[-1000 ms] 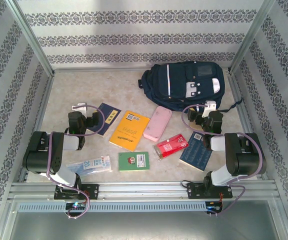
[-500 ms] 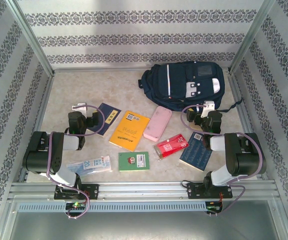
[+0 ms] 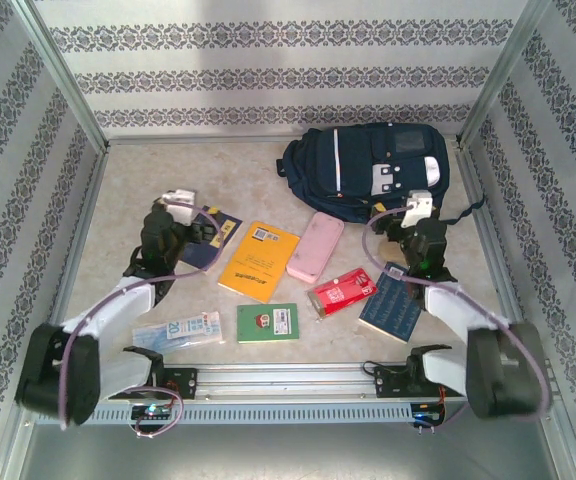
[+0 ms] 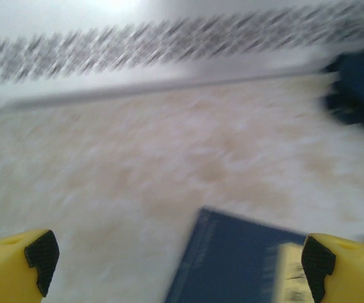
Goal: Pack the student bag
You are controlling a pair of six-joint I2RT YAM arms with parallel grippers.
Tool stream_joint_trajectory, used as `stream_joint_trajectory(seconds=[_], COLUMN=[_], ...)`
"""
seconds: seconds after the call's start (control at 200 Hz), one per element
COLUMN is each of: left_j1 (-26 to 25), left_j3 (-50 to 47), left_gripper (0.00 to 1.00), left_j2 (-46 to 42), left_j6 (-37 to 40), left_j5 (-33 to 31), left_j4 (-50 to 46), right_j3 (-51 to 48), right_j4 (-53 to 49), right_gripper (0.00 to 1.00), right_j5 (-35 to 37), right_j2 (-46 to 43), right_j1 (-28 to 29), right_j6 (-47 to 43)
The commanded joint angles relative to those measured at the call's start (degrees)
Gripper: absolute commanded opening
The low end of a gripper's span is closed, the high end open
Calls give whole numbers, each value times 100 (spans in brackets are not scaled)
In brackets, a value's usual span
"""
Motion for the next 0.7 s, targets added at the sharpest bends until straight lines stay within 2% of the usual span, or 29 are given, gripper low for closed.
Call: stream_joint_trajectory(seconds=[0.0,0.04,0.07,0.145,0.17,0.2,0.25,0.3,0.35,0.385,0.435,0.475,0.515,0.58,0.635,0.694], left_j1=[-637,-750,-856,-970,-989,-989,-980,-976,-872,-662,-352,-133,43,244,259,262], left_j3=[981,1532,1913,2828,3076,3337,3765,3954,3832,3648,3416,3187,2903,2623,2622,2733], left_gripper=[99,100,100,99,99,99,99,99,99,99,99,99,99,99,99,99], left_j2=[-530,-551,-516,-342,-278,-186,-28,122,186,182,107,-17,-176,-369,-391,-333], left_j6=[-193,-592,-1043,-1858,-2008,-2202,-2514,-2788,-3276,-3373,-3700,-3966,-4204,-4395,-4242,-3902], left_j5=[17,109,-49,-111,-105,-38,-34,-183,-169,547,1194,1491,1667,1962,1946,1917], left_j4=[-1620,-2475,-3044,-4618,-5063,-5527,-6326,-6833,-6900,-6681,-6401,-6134,-5814,-5505,-5574,-5782], right_j3=[555,828,1020,1616,1877,2282,3038,3369,3221,3244,3658,4181,4636,4979,5393,5780], right_j4=[-870,-1351,-1670,-2386,-2730,-3297,-4535,-4810,-4347,-4292,-4786,-5472,-5927,-6071,-6277,-6386], right_gripper=[98,98,98,98,98,98,98,98,98,98,98,98,98,98,97,89], right_j5=[559,572,708,2013,2206,2131,1451,1324,1184,795,100,-70,-188,156,-188,-182], right_j2=[-857,-1149,-1338,-1564,-1571,-1533,-1444,-1325,-1253,-1149,-717,-224,300,997,1567,2174], right_j1=[821,1162,1449,2312,2501,2589,2549,2470,2267,1991,1565,1408,1377,1436,1317,1269], right_j6=[-93,-90,-112,-74,-87,71,425,759,1136,1556,2084,2236,2172,2432,2330,1911])
